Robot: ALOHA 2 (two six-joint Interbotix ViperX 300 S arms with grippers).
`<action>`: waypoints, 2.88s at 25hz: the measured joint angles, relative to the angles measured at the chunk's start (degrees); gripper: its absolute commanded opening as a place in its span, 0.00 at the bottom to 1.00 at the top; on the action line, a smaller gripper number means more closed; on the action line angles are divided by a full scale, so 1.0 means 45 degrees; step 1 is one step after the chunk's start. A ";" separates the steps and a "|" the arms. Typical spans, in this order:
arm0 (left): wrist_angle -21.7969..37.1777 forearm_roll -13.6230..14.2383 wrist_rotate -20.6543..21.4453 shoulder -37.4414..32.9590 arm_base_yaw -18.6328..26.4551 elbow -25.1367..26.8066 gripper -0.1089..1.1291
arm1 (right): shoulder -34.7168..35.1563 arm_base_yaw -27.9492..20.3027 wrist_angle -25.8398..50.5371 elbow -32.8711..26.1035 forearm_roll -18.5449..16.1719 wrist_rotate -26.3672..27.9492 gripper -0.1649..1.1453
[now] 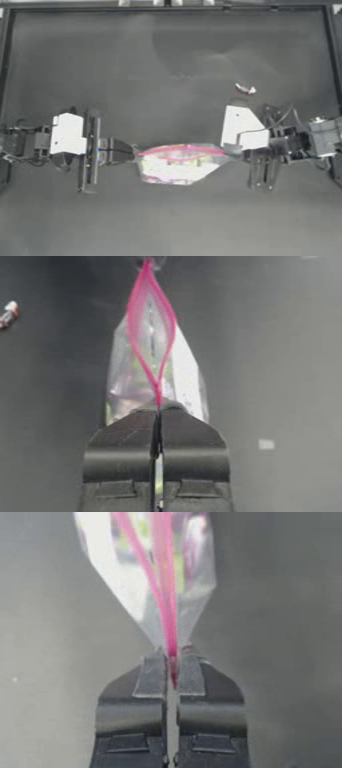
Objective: Put candy in bag
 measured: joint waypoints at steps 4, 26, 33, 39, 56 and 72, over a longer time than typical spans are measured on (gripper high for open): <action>0.0156 0.0000 0.0215 -0.0020 0.0156 -0.0137 0.13 | -0.0078 0.0000 0.0625 -0.0469 -0.0410 -0.0098 0.16; 0.1133 0.0000 0.0957 -0.0332 0.1016 -0.0430 0.13 | 0.0098 -0.0820 0.0801 -0.1328 -0.0781 -0.0918 0.16; 0.1133 0.0000 0.0898 0.0000 0.1074 -0.0312 0.13 | 0.0371 -0.0840 0.0137 -0.0996 -0.0742 -0.0918 0.16; 0.1113 -0.0059 0.0898 0.0371 0.1094 -0.0254 0.13 | 0.0625 -0.0918 -0.0508 -0.0723 -0.0703 -0.0918 0.16; 0.0625 -0.0098 0.0937 0.1270 0.1152 -0.0195 0.13 | 0.1523 -0.0996 -0.1875 -0.0332 -0.0664 -0.0781 0.16; -0.0527 -0.0117 0.0937 0.2617 0.1172 -0.0195 0.13 | 0.2031 -0.1230 -0.3125 0.0176 -0.0664 -0.0625 0.16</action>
